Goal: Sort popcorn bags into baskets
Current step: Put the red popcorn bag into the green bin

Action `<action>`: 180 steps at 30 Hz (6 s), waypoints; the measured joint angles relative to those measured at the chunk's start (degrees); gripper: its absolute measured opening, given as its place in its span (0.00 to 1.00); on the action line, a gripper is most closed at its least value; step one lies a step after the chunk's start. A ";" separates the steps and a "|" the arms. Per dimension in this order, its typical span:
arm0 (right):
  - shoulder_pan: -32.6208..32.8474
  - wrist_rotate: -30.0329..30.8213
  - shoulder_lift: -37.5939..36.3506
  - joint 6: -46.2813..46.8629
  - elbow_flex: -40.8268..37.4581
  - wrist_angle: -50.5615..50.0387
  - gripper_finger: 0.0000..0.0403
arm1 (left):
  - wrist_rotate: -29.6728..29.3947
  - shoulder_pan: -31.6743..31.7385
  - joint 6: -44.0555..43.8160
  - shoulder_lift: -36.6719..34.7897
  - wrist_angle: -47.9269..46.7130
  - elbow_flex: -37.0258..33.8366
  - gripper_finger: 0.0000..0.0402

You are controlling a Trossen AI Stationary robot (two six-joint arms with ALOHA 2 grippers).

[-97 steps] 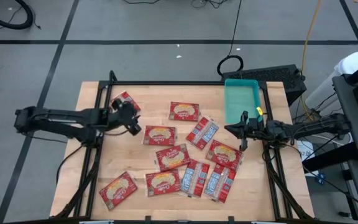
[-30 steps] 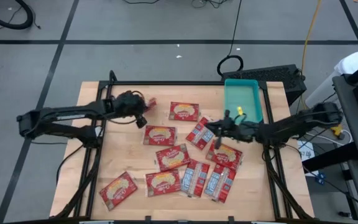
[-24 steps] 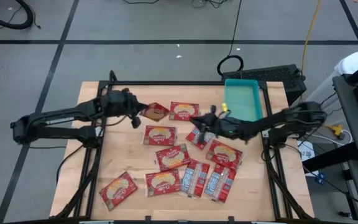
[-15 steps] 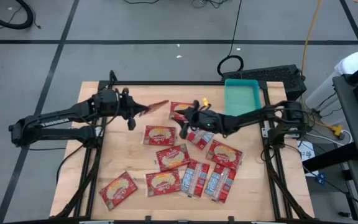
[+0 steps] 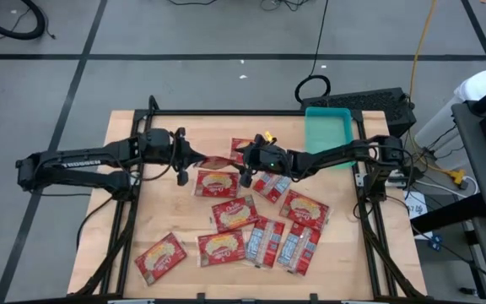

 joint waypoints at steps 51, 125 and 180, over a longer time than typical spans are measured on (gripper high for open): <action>-2.51 -8.67 -7.70 4.41 -5.90 -24.25 0.00 | -7.80 -3.79 -5.57 15.52 19.38 0.06 0.61; -3.94 -10.40 -16.85 -3.13 -5.92 -18.76 0.44 | 6.96 6.38 -2.29 24.13 82.50 -25.33 0.09; -24.45 -15.88 -40.52 -15.20 -5.90 -42.72 0.02 | -6.80 5.81 -7.80 24.11 76.40 -22.84 0.66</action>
